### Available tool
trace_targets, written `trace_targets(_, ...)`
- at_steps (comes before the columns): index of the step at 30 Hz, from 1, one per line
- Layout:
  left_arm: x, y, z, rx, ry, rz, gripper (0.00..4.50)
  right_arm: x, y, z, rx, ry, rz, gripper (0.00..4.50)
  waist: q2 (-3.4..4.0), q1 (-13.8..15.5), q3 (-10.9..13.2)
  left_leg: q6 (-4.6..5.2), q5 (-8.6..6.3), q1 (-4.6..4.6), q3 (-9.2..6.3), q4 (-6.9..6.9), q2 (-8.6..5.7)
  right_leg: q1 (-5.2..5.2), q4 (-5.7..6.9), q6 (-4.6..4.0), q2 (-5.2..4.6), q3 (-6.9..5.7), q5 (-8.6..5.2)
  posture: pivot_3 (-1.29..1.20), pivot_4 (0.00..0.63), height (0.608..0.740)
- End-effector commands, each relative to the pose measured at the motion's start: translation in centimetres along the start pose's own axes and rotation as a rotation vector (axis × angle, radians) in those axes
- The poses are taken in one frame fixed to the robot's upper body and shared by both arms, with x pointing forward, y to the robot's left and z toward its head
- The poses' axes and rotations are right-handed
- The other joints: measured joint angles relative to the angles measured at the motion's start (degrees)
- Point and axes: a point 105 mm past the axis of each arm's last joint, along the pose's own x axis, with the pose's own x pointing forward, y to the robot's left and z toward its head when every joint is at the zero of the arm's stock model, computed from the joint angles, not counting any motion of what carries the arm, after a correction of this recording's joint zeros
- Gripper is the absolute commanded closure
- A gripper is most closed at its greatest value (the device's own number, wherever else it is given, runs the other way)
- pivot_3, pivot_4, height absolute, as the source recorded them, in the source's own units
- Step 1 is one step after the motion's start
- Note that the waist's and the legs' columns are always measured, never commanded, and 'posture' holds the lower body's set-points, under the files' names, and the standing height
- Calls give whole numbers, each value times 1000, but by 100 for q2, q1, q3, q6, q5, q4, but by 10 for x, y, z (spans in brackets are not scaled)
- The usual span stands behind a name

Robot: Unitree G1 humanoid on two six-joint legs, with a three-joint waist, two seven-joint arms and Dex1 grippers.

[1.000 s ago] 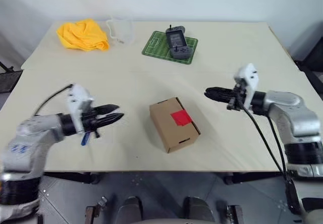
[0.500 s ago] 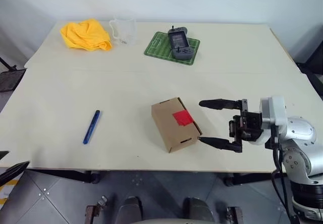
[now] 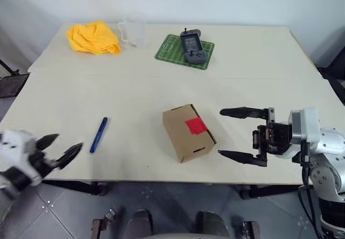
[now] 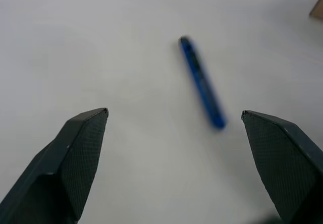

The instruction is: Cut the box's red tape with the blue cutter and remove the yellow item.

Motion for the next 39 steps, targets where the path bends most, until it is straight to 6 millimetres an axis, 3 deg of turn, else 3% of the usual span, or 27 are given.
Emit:
trace_targets(1,15,-11,0,-5,26,84,0,0,5,7,-3,-5,22,6,0,-18,0,0,0,0,1,1,0,0,-1,0,0,1,0,0,150,740)
trace_targets(4,28,-18,-11,-11,72,104,0,1,9,6,23,4,32,6,1,-13,0,0,0,1,1,0,0,0,-2,0,0,1,0,0,150,740)
trace_targets(17,38,-23,-48,-90,271,107,0,-1,14,7,53,30,12,6,5,90,-3,0,0,-1,2,8,0,1,-5,-2,0,2,1,0,150,740)
trace_targets(20,38,-23,-60,-111,321,100,573,-3,14,7,53,35,-6,0,19,91,-12,0,0,1,1,8,0,3,-5,-2,0,2,1,0,150,740)
trace_targets(25,37,-28,-76,-92,374,79,1964,-3,14,9,56,39,-18,0,42,86,-25,-1,-1,4,5,6,-1,3,-7,-2,0,5,1,0,150,740)
trace_targets(32,39,-28,-81,-74,367,82,3884,-4,13,9,58,43,-24,0,70,92,-41,1,-2,13,8,6,-1,9,-9,-2,0,9,1,0,150,740)
trace_targets(33,39,-27,-81,-70,367,83,4069,-4,12,9,58,43,-24,0,75,93,-45,1,-2,15,8,6,-1,10,-10,-2,0,10,1,0,150,740)
trace_targets(39,39,-19,-77,-52,347,86,4069,-3,11,7,59,45,-23,0,84,101,-49,1,-2,21,12,7,-1,10,-10,-3,0,15,1,0,150,740)
